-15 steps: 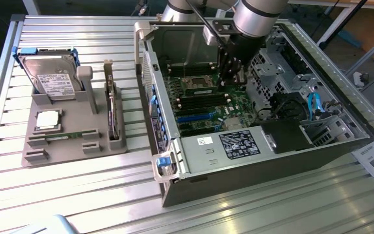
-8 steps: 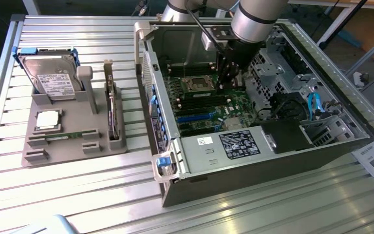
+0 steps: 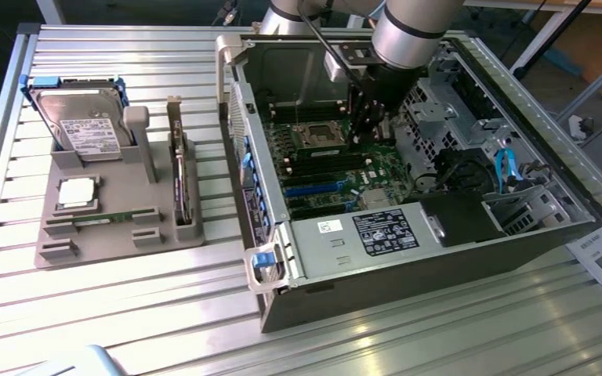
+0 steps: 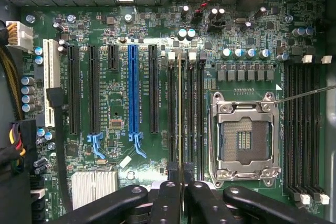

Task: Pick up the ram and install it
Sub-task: 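Insert the ram into the slot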

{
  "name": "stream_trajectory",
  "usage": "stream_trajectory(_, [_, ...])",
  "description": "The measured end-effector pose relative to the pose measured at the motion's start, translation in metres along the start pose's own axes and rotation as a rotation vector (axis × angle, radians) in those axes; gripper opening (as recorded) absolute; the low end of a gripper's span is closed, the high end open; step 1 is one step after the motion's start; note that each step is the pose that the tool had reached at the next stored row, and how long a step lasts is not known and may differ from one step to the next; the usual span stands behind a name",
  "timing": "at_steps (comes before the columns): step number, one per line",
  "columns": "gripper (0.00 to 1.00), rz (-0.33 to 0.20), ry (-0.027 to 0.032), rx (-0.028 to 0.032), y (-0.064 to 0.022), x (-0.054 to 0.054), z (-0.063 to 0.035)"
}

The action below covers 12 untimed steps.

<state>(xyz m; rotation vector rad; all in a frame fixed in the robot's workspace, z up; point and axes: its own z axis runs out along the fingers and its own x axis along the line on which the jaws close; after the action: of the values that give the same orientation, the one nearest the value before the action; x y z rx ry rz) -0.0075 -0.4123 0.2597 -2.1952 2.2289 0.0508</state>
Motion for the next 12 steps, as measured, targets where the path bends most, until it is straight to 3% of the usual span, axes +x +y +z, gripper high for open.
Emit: stream_trajectory(12, [0.12, 0.0, -0.001, 0.0, -0.0002, 0.0003, 0.0098])
